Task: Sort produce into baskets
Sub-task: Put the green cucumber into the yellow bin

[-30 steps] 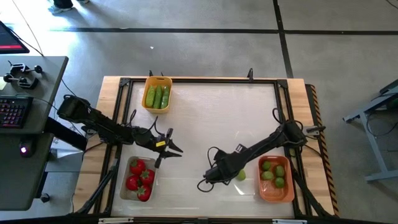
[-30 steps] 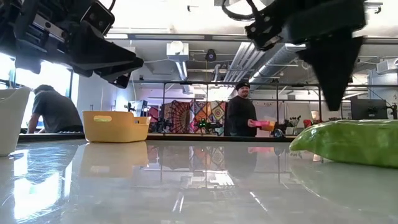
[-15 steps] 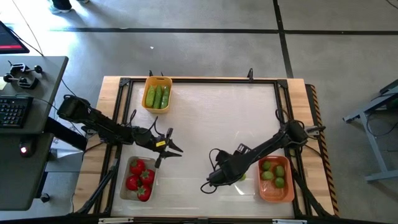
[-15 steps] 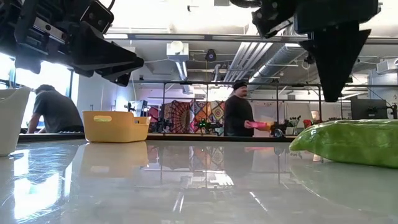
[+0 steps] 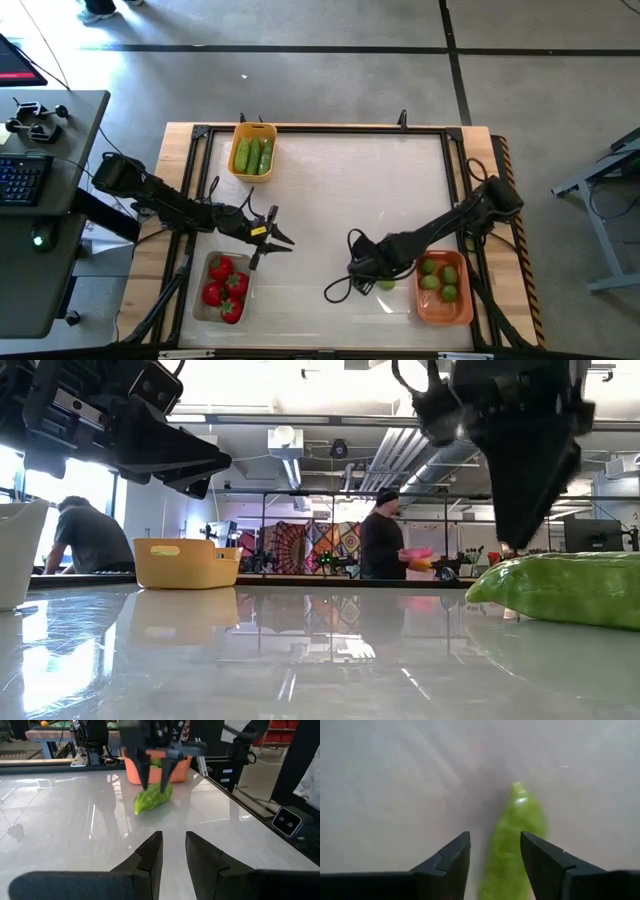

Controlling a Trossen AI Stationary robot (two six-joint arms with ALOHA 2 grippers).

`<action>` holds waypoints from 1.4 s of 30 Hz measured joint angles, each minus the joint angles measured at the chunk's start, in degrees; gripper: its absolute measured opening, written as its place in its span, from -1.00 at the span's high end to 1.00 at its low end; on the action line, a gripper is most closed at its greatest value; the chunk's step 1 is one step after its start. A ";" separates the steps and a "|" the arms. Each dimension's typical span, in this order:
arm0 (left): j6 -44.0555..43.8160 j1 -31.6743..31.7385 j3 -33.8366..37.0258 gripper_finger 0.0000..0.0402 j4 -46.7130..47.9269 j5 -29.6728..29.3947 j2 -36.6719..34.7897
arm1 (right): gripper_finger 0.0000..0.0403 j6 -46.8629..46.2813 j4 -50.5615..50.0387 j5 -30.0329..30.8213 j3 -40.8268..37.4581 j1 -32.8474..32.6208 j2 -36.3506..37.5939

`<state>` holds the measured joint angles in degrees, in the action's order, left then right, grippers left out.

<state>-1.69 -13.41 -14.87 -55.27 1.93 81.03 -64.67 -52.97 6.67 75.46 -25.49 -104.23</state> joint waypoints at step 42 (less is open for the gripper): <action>-3.82 7.35 0.04 0.96 16.18 5.48 -15.63 | 0.36 25.07 26.21 18.69 -1.31 6.44 -2.68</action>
<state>-5.52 -6.06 -14.84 -39.09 7.41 65.40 -39.60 -26.76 25.36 74.15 -19.04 -106.91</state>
